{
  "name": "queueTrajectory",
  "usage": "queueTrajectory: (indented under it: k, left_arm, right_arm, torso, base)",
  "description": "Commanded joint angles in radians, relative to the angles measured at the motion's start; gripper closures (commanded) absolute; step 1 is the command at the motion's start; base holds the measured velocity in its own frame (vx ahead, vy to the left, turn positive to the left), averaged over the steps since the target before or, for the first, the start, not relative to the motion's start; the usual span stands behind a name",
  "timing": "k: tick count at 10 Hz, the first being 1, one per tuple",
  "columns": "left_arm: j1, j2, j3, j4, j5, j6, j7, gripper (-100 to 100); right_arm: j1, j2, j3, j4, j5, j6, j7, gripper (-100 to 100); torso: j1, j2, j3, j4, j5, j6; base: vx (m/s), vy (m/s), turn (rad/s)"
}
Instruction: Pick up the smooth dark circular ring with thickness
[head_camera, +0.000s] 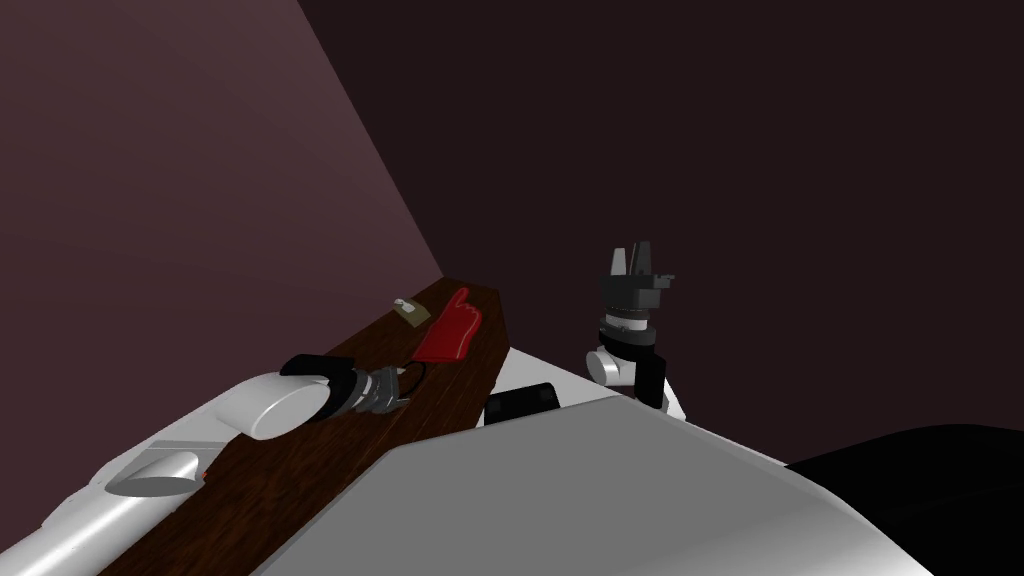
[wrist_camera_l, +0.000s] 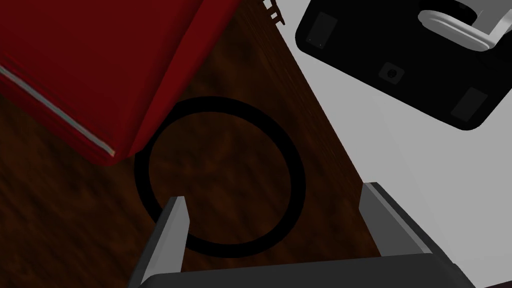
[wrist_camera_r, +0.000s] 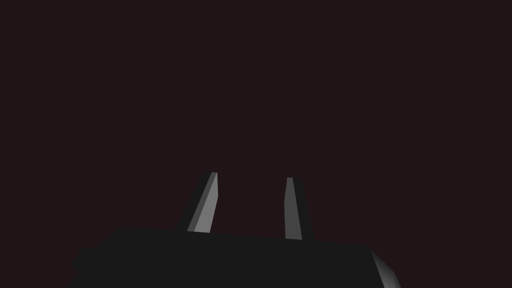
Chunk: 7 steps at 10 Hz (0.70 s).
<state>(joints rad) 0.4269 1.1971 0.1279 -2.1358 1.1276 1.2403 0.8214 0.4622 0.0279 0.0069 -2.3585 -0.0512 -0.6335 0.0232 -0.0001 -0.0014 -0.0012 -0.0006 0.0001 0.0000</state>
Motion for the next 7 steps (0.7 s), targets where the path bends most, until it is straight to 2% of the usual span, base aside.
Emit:
queueTrajectory:
  k: [1, 2, 3, 4, 5, 6, 7]
  left_arm:
    - [0.000, 0.000, 0.000, 0.000, 0.000, 0.000, 0.000, 0]
    - [-0.003, 0.044, -0.050, -0.033, -0.040, -0.043, 0.050, -100]
    - [-0.003, 0.044, -0.057, -0.033, -0.040, -0.043, 0.064, -100]
    - [-0.007, 0.087, -0.098, -0.066, -0.080, -0.085, 0.099, -100]
    - [-0.007, 0.088, -0.113, -0.066, -0.080, -0.085, 0.127, -100]
    - [-0.010, 0.130, -0.150, -0.099, -0.120, -0.128, 0.156, -100]
    - [-0.010, 0.132, -0.170, -0.099, -0.120, -0.128, 0.184, -100]
  right_arm:
    - [0.000, 0.000, 0.000, 0.000, 0.000, 0.000, 0.000, 0]
    - [0.000, 0.000, 0.000, 0.000, 0.000, 0.000, 0.000, 0]
    - [0.000, 0.000, 0.000, 0.000, 0.000, 0.000, 0.000, 0]
    - [0.000, 0.000, 0.000, 0.000, 0.000, 0.000, 0.000, 0]
    - [0.000, 0.000, 0.000, 0.000, 0.000, 0.000, 0.000, 0]
    - [0.000, 0.000, 0.000, 0.000, 0.000, 0.000, 0.000, 0]
    - [0.000, 0.000, 0.000, 0.000, 0.000, 0.000, 0.000, 0]
  torso:
    - [0.000, 0.000, 0.000, 0.000, 0.000, 0.000]
    - [0.000, 0.001, 0.001, 0.000, 0.000, 0.000]
    - [0.001, 0.000, 0.000, 0.000, 0.000, 0.000]
    - [0.002, -0.001, 0.000, 0.000, 0.001, 0.000]
    - [0.003, -0.002, -0.001, 0.000, 0.001, 0.000]
    - [0.003, -0.001, -0.001, 0.000, 0.001, 0.000]
    - [0.003, -0.001, -0.001, 0.000, 0.001, 0.000]
  base:
    - [0.000, 0.000, 0.000]
    - [0.046, 0.017, 0.072]
    - [0.048, 0.029, 0.027]
    - [0.059, 0.037, 0.039]
    - [0.055, 0.033, 0.026]
    - [0.054, 0.038, 0.056]
    - [0.005, -0.006, 0.017]
